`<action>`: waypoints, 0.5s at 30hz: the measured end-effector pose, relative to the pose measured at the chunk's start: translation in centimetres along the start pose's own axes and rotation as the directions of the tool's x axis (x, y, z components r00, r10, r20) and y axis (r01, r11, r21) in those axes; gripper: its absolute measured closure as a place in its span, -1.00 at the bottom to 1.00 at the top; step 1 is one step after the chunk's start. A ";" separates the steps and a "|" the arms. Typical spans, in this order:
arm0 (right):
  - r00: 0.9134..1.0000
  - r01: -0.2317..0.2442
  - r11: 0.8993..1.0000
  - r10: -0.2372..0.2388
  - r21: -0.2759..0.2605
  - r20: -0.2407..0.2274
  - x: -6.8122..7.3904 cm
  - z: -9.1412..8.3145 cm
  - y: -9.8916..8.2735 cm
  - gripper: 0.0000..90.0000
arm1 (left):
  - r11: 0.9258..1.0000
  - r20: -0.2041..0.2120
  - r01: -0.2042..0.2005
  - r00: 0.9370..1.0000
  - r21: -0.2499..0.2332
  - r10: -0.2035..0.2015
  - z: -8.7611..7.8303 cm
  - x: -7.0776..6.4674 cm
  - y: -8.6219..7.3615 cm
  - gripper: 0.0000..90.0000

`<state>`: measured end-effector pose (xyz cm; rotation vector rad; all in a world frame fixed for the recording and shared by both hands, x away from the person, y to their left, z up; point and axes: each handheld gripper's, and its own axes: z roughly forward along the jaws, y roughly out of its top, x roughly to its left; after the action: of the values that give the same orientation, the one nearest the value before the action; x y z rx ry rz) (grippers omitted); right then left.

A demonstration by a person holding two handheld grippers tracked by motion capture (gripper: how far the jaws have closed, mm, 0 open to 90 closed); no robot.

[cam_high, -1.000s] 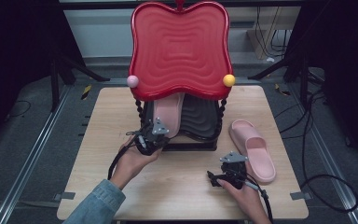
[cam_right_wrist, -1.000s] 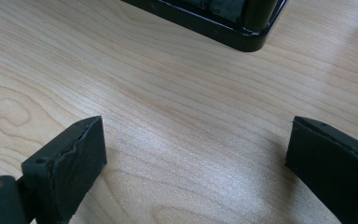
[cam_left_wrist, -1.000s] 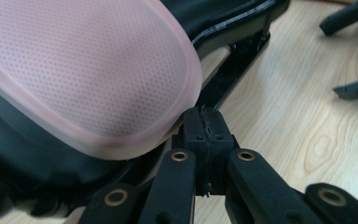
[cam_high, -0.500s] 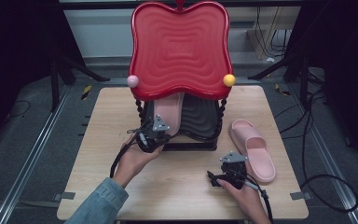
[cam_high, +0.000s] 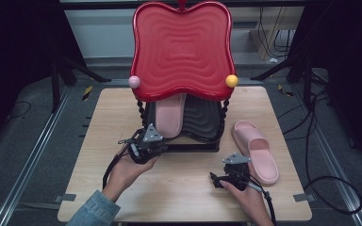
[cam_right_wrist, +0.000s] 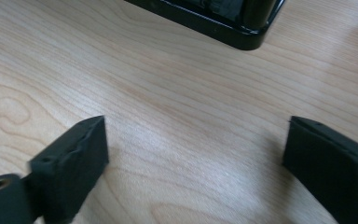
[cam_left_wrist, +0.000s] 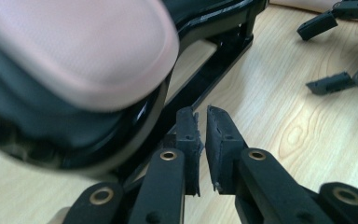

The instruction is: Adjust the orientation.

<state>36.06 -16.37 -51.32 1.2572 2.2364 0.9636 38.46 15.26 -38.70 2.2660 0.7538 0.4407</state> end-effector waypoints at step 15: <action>0.986 0.015 0.996 0.000 -0.090 0.167 -2.1 -5.9 0.8 -0.03 | 0.972 -0.097 0.233 0.967 -0.018 -0.234 -2.5 4.0 -9.1 0.62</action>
<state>33.92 -20.06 -46.73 1.2403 2.0452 0.9107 36.70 24.39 -43.00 2.1287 1.0548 0.4435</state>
